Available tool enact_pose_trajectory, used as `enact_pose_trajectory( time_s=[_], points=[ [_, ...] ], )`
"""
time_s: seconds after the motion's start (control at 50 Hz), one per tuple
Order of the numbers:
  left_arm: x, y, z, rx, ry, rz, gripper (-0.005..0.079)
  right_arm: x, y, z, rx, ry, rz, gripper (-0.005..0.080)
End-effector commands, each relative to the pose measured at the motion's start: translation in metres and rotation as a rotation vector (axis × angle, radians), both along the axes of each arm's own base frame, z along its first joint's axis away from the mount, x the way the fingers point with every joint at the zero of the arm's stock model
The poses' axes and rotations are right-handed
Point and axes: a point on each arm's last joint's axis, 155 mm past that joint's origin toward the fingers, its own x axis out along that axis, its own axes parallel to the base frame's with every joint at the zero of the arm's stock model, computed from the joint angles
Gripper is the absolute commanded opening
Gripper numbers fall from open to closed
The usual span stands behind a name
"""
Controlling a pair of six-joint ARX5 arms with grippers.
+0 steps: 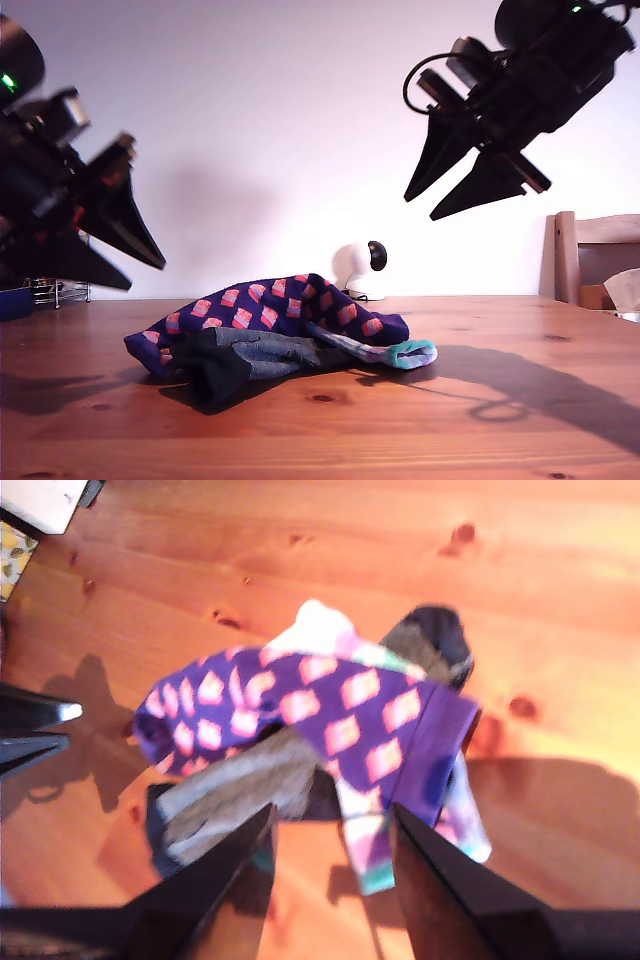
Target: Fold the socks in front of you. After folding them, place them to the left side.
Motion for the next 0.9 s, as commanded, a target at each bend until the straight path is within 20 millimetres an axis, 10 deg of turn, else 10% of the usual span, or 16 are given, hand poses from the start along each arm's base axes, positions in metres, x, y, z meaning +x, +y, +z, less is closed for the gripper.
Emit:
enact_pose_trajectory(
  time_s=[0.0, 0.48, 0.88],
  points=[
    [0.000, 0.000, -0.018, 0.009, 0.055, 0.004, 0.0448, 0.004, 0.003, -0.006, -0.008, -0.001, 0.016, 0.0323],
    [0.020, -0.004, -0.051, 0.026, 0.083, 0.022, 0.0433, 0.022, 0.017, -0.048, 0.017, 0.075, 0.051, 0.0323],
    [0.039, -0.033, 0.002, -0.078, 0.027, -0.081, -0.0024, 0.037, 0.022, -0.050, 0.034, 0.064, 0.060, 0.0322]
  ],
)
